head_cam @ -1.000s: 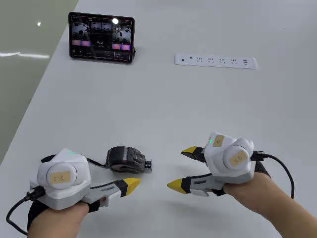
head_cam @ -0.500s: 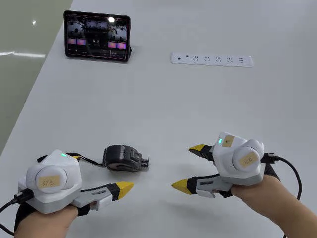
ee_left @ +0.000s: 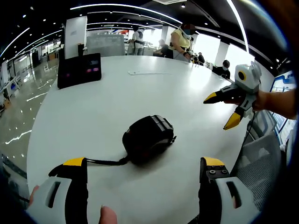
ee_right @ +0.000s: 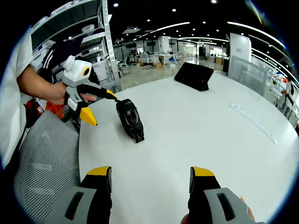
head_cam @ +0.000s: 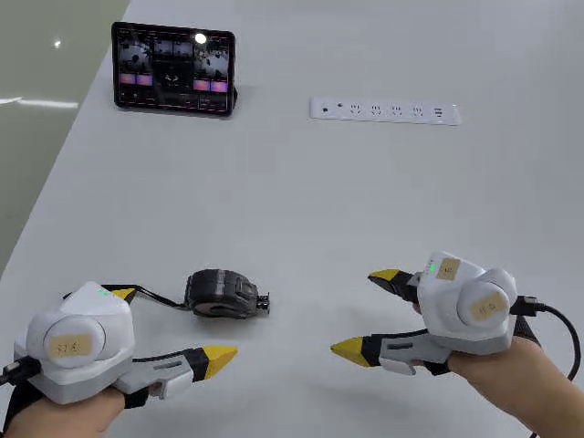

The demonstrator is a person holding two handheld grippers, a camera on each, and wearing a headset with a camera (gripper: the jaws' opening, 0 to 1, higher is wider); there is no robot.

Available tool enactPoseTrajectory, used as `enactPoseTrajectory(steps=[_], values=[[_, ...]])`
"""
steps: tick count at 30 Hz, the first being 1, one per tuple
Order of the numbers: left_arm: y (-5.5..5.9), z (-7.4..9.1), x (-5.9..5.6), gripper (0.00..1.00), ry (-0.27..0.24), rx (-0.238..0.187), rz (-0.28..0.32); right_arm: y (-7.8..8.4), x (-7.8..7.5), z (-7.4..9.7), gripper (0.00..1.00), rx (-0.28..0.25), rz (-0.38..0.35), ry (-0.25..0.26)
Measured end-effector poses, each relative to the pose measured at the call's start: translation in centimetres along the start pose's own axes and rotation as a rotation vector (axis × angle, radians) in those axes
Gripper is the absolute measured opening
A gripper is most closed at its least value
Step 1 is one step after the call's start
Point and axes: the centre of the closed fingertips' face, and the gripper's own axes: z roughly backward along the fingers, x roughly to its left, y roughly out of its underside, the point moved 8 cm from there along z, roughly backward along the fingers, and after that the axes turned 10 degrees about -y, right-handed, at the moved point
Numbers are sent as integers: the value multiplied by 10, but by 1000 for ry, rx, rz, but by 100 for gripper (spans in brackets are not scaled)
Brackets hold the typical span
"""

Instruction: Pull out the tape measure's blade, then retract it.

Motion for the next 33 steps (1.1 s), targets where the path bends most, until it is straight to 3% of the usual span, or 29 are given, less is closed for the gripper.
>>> enactPoseTrajectory(steps=[15, 22, 33], values=[[0, 9, 1, 99, 58, 3, -45, 14, 5, 12, 69, 0, -17, 15], [4, 14, 0, 99, 75, 16, -96, 19, 7, 20, 70, -19, -19, 16], [8, 19, 5, 99, 116, 19, -130, 33, 8, 28, 78, -1, -34, 26]])
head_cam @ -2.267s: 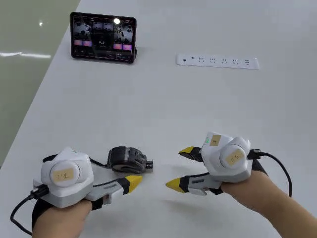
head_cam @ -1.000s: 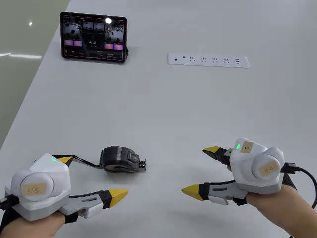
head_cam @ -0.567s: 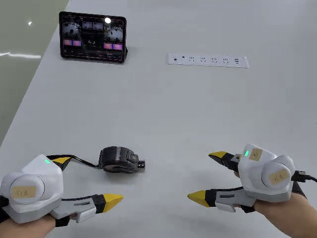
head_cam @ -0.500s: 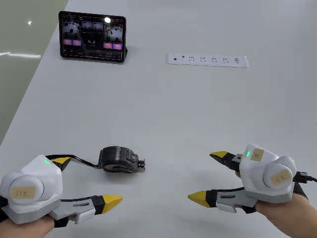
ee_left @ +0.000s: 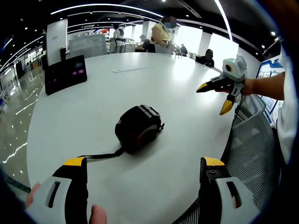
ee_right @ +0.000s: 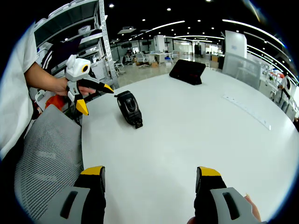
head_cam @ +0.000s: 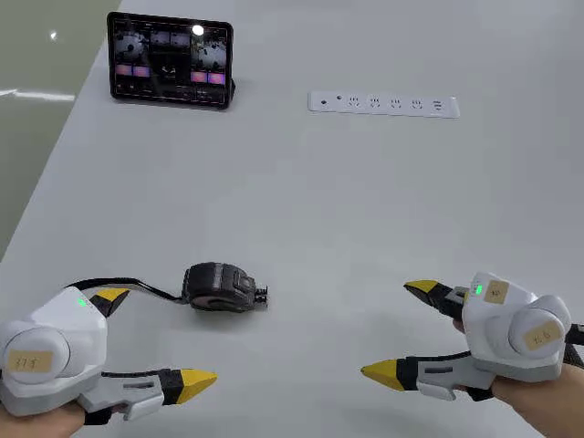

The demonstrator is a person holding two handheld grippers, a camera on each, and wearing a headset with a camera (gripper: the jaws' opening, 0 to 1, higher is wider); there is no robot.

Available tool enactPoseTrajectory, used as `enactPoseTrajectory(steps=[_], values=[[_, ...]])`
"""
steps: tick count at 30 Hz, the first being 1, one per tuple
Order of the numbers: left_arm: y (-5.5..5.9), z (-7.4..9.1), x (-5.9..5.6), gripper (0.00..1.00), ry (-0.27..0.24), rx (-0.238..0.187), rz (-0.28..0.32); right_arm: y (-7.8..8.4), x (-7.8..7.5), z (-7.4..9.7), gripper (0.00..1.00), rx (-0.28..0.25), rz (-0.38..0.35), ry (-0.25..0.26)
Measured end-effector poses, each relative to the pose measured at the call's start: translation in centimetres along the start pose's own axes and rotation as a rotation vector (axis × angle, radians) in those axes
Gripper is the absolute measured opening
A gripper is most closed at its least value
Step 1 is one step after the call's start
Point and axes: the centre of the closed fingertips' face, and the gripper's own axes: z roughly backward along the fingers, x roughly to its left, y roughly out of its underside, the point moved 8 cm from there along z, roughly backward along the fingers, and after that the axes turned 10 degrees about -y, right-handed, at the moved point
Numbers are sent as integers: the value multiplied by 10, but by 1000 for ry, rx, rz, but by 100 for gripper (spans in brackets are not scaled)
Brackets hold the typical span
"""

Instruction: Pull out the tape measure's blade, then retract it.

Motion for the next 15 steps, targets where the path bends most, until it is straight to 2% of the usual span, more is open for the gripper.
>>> enactPoseTrajectory(steps=[15], values=[[4, 0, 5, 99, 23, -21, -65, 10, 0, 4, 85, -27, 8, 12]])
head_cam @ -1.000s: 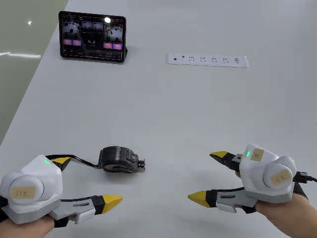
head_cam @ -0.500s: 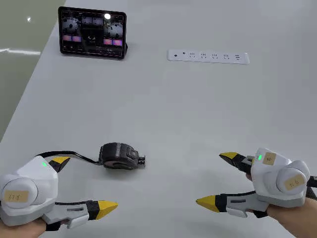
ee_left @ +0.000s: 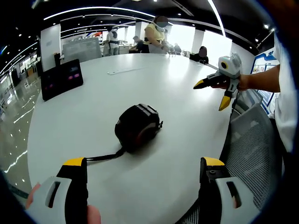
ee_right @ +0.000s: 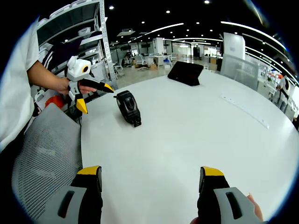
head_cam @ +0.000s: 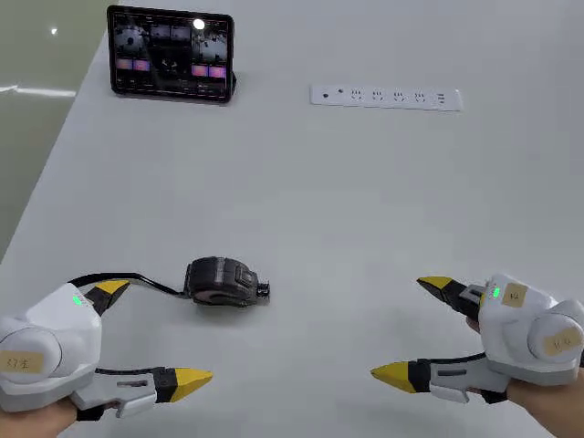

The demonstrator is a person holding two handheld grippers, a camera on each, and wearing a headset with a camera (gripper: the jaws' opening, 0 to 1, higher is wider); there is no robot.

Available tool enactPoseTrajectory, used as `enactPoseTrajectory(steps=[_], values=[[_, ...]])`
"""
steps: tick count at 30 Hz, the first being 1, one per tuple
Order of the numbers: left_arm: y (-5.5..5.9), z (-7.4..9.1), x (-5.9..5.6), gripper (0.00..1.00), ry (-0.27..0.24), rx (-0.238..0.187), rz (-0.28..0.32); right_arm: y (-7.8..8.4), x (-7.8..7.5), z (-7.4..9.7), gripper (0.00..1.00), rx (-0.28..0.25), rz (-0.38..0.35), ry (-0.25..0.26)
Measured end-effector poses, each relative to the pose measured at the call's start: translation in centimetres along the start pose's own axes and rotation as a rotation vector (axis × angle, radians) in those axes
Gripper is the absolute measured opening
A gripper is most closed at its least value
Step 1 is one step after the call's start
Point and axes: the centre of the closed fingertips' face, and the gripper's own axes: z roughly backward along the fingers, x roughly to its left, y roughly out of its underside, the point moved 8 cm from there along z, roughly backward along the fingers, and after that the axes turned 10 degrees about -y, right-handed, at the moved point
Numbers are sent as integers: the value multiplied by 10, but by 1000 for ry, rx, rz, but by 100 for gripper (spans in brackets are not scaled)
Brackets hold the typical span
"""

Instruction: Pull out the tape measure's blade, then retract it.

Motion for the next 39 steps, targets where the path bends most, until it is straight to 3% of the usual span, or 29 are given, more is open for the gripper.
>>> enactPoseTrajectory(steps=[11, 39], values=[[5, 1, 1, 99, 9, -6, -37, 10, -2, 6, 89, -1, -20, 11], [2, 1, 2, 99, 22, -20, -87, 12, -6, 6, 91, -5, -15, 25]])
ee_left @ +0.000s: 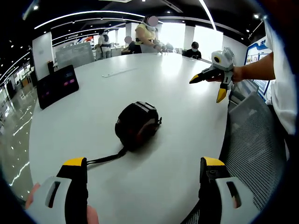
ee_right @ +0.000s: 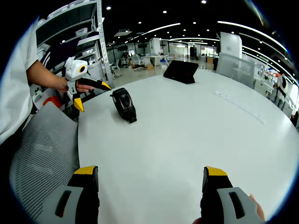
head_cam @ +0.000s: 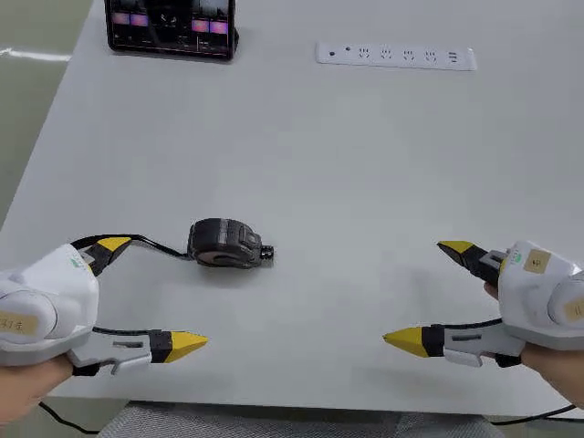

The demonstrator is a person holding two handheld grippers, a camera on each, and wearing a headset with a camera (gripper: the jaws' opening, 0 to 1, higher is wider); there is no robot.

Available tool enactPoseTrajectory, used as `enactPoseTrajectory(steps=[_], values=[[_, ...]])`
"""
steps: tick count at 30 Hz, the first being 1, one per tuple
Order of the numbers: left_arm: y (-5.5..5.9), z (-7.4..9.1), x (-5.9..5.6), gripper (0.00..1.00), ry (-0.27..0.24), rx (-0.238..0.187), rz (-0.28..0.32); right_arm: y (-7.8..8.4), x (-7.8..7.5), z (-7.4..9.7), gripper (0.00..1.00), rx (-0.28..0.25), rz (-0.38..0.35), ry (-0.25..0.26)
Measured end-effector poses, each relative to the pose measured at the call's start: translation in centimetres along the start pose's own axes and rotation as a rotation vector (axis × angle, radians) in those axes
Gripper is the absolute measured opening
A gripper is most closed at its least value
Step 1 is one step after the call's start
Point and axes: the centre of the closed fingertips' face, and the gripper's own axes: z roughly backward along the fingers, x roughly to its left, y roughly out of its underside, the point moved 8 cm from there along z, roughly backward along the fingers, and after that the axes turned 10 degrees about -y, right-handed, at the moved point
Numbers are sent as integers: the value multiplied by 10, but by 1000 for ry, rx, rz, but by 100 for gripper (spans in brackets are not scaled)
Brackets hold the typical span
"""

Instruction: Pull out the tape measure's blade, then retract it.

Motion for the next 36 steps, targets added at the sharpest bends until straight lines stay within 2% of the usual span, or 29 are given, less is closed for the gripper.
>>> enactPoseTrajectory(steps=[17, 23, 31, 32, 34, 36], values=[[-3, 1, 1, 99, 1, -11, -5, -2, 0, -1, 91, -6, 2, 3], [-2, 0, 0, 99, 6, 3, -24, -2, 1, -1, 92, -6, -4, -2], [0, 1, 2, 99, -3, 7, -7, -2, 1, -2, 92, -3, -8, -4], [1, 1, 0, 99, 17, 17, 13, -2, 1, -2, 92, -3, -9, -4], [1, 0, 1, 99, 7, 14, -3, -2, 1, -2, 92, -3, -9, -4], [1, 1, 2, 99, 12, 8, 7, -2, 1, -2, 92, -2, -9, -5]])
